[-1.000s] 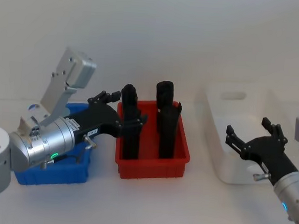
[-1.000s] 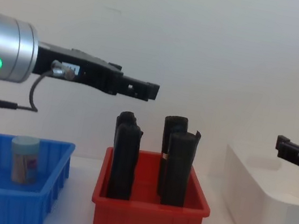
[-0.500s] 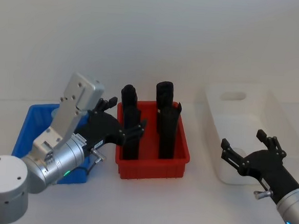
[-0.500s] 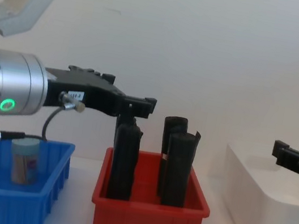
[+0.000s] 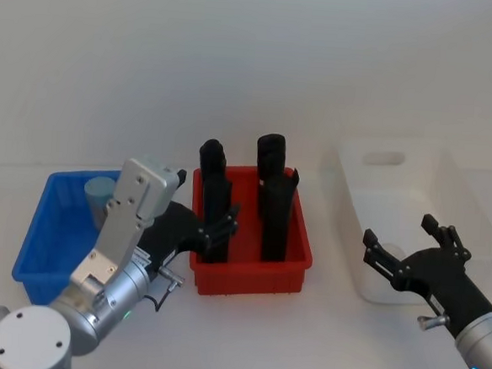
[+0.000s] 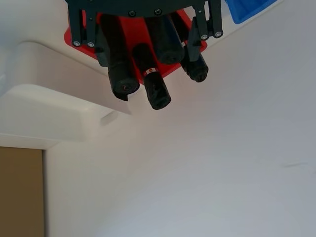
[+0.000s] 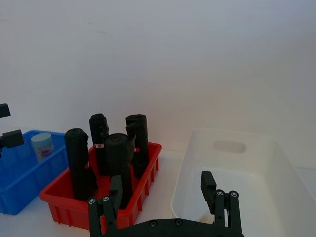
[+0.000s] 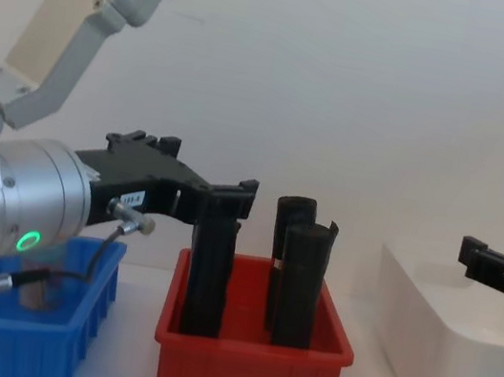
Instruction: Pick the cotton swabs from the blue box and place them into the white box.
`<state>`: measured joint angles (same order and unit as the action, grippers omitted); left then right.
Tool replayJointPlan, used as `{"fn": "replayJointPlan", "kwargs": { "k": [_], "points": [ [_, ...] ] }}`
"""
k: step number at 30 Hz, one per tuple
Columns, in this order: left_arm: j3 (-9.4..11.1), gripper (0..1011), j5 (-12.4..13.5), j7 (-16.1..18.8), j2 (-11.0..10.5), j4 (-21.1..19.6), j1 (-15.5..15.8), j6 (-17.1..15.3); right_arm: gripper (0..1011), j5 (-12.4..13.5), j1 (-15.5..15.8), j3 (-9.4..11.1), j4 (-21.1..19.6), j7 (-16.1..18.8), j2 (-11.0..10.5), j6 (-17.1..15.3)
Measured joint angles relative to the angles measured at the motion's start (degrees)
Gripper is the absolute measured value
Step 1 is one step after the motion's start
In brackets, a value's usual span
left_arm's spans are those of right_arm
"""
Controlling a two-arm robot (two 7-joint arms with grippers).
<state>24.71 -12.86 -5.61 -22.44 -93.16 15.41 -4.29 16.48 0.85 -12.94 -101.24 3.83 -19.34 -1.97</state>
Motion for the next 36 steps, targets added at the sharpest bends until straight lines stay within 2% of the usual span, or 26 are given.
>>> {"fn": "replayJointPlan", "kwargs": {
  "k": [4,10,36],
  "points": [
    [0.78,1000,0.81,2.93,0.34,0.01,-1.06,2.02,1002,0.0,-0.01,0.01,0.0,0.0,0.01,0.01],
    [1.25,1000,1.31,4.64,0.54,0.01,-1.74,3.25,1002,0.0,-0.01,0.01,0.0,0.0,0.01,0.02],
    [1.31,999,1.38,4.99,0.55,-0.01,-1.82,3.49,1002,-0.02,-0.01,0.0,0.01,0.0,0.0,0.02]
  ]
}}
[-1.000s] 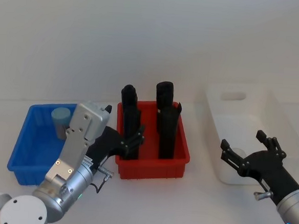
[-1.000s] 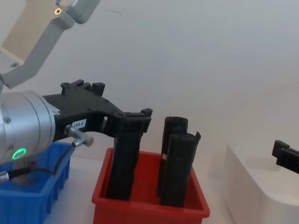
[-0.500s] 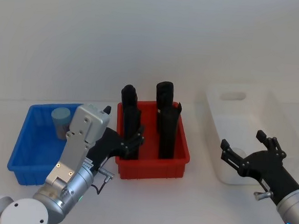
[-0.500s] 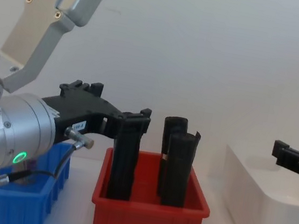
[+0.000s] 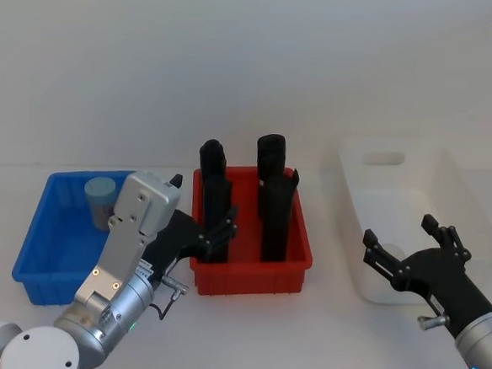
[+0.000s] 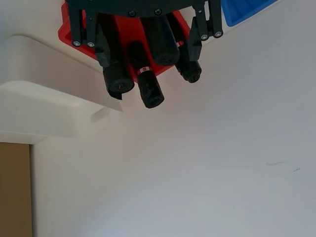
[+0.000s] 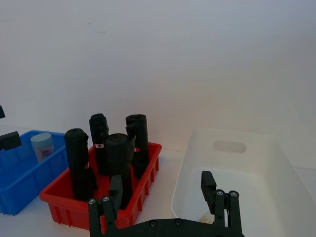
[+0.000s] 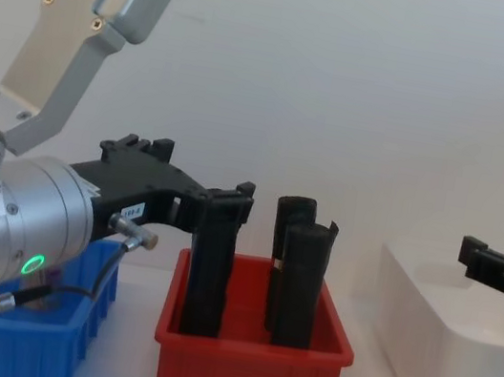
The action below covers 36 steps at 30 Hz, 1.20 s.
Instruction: Pick the cotton swabs from the blue box and place them into the white box.
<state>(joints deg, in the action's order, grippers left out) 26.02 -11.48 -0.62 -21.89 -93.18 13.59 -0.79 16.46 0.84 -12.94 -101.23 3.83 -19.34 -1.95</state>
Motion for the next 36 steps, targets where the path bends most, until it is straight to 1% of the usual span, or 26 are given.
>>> {"fn": "replayJointPlan", "kwargs": {
  "k": [23,29,32,33,36],
  "points": [
    [0.0,1000,0.0,-0.01,0.0,0.0,0.0,0.0,1002,-0.05,-0.14,0.03,0.18,0.15,0.02,0.0],
    [0.0,1000,0.0,-0.01,0.0,0.0,0.0,-0.01,1002,-0.72,-1.2,0.17,1.4,1.51,0.14,-0.06],
    [0.0,999,0.0,-0.01,0.0,0.0,0.0,0.0,1001,-1.44,-2.44,0.18,2.85,3.04,0.42,-0.06],
    [0.0,1000,0.0,-0.01,0.0,0.0,0.0,0.0,1002,-1.44,-2.44,0.18,2.85,3.04,0.42,-0.06],
    [0.0,1000,0.0,-0.01,0.0,0.0,0.0,0.0,1001,-2.37,-4.08,0.11,4.81,4.91,0.95,0.1]
  ]
}}
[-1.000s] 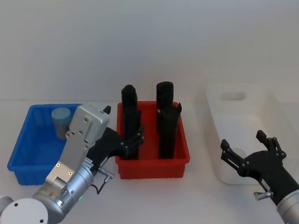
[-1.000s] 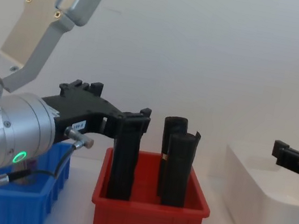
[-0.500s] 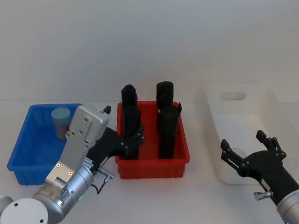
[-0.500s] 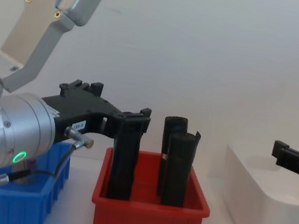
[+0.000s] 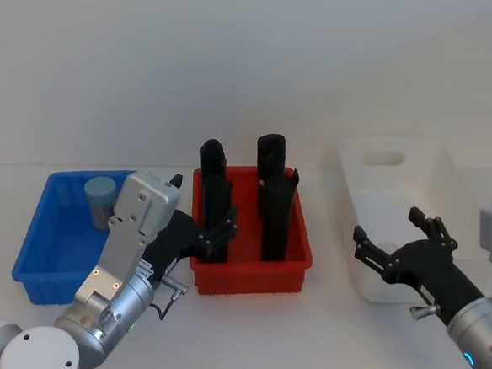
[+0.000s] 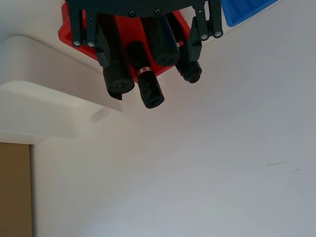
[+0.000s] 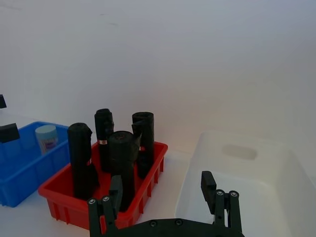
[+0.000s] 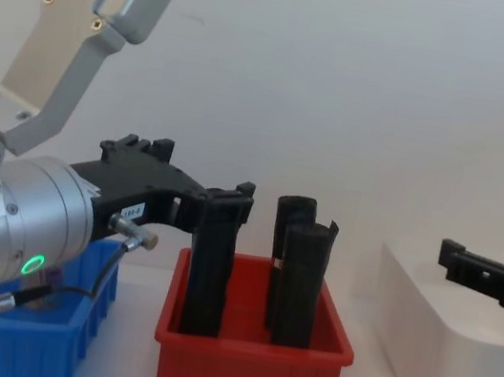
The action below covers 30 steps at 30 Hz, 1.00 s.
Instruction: Pick the cotton swabs from the blue box and place them into the white box.
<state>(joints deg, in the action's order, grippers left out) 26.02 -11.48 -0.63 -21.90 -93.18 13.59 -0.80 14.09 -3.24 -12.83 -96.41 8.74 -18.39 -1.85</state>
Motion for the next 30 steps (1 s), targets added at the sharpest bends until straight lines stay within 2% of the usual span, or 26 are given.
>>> {"fn": "replayJointPlan", "kwargs": {
  "k": [10,17,30],
  "points": [
    [0.0,999,0.0,0.0,0.0,0.0,0.0,0.0,1002,-2.65,-5.96,-0.88,7.43,5.71,2.42,1.47],
    [0.0,1000,0.0,0.0,0.0,0.0,0.0,0.0,1002,-5.2,-12.05,-1.78,15.62,9.93,5.13,3.6],
    [0.01,1000,0.0,0.0,0.0,0.0,0.0,0.01,1002,-8.19,-20.91,-2.97,28.91,14.65,8.89,7.49]
  ]
}}
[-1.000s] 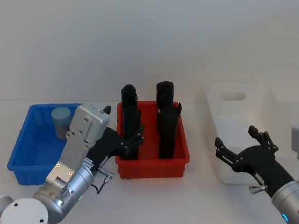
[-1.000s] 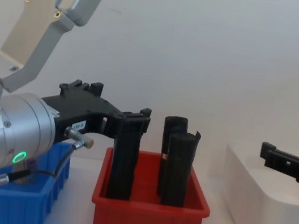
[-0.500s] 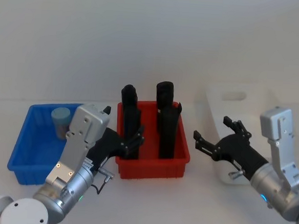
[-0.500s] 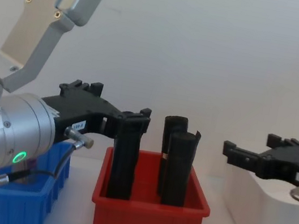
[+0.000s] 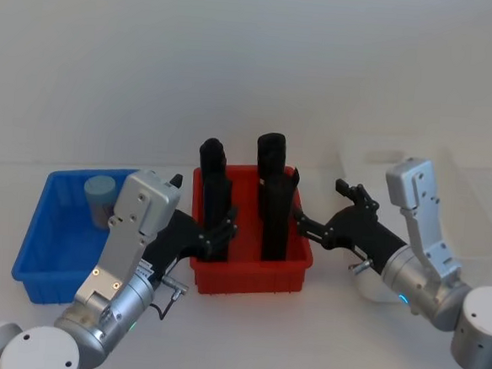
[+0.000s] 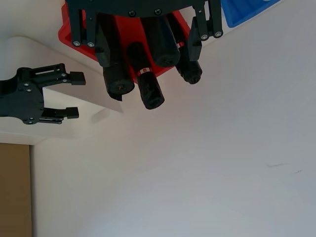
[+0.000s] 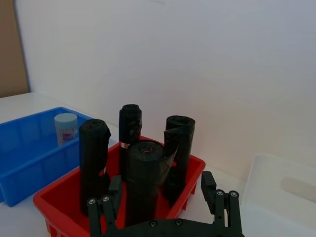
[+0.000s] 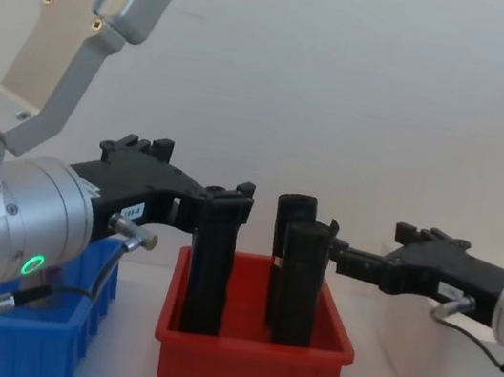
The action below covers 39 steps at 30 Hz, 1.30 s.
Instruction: Pick the cotton swabs from the blue box and place them into the white box.
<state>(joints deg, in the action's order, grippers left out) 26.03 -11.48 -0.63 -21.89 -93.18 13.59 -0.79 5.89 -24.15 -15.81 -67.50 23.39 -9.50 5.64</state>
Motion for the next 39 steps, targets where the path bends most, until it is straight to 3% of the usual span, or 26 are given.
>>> {"fn": "replayJointPlan", "kwargs": {
  "k": [12,33,39],
  "points": [
    [0.0,999,0.0,0.0,0.0,0.0,0.0,0.0,1002,-0.98,-7.47,-1.31,12.71,3.43,3.4,4.23],
    [0.0,1000,0.0,0.0,0.0,0.0,0.0,0.0,1002,-1.53,-19.98,-2.93,35.04,5.27,8.85,11.45],
    [0.0,1000,0.0,0.0,0.0,0.0,0.0,0.0,863,-1.42,-23.78,-3.18,42.17,5.73,10.42,14.1]
  ]
}}
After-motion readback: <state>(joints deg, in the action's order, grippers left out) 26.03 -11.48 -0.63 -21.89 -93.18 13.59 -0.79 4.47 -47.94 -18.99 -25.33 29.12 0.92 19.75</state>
